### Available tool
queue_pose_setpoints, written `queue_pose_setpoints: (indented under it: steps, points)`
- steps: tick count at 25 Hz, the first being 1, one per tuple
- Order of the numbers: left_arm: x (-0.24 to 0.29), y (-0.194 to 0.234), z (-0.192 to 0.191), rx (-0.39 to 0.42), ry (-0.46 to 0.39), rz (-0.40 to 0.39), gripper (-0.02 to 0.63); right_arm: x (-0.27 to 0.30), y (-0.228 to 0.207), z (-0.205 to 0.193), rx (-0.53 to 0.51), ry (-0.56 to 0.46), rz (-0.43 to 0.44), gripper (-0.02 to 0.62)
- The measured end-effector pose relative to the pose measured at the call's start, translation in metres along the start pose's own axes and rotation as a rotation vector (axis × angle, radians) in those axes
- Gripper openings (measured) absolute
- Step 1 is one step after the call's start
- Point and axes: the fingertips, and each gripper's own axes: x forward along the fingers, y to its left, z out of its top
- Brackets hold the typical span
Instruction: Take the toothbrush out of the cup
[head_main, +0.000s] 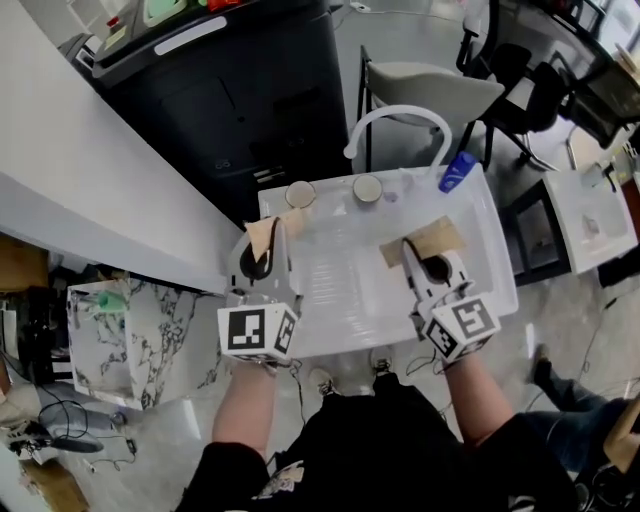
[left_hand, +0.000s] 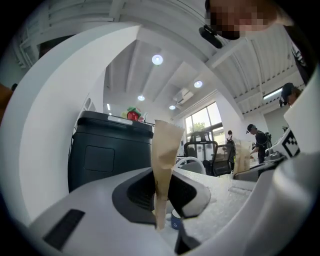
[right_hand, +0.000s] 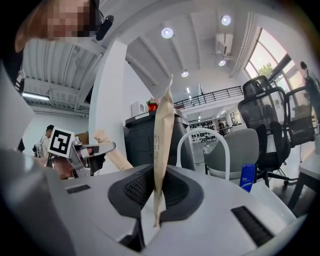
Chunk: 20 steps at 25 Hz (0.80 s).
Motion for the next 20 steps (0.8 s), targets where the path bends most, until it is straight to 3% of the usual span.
queue_pose_setpoints:
  steps: [12,20]
  points:
    - [-0.093,-0.009,0.013,-0.032,0.045,0.003,0.044,-0.01,0.059,0.02,-0.006,-0.056,0.04,0.026]
    - [-0.134,-0.011,-0.002,-0.081,0.091,-0.011,0.044,-0.022,0.085,0.012,-0.005,-0.041,0.038,0.026]
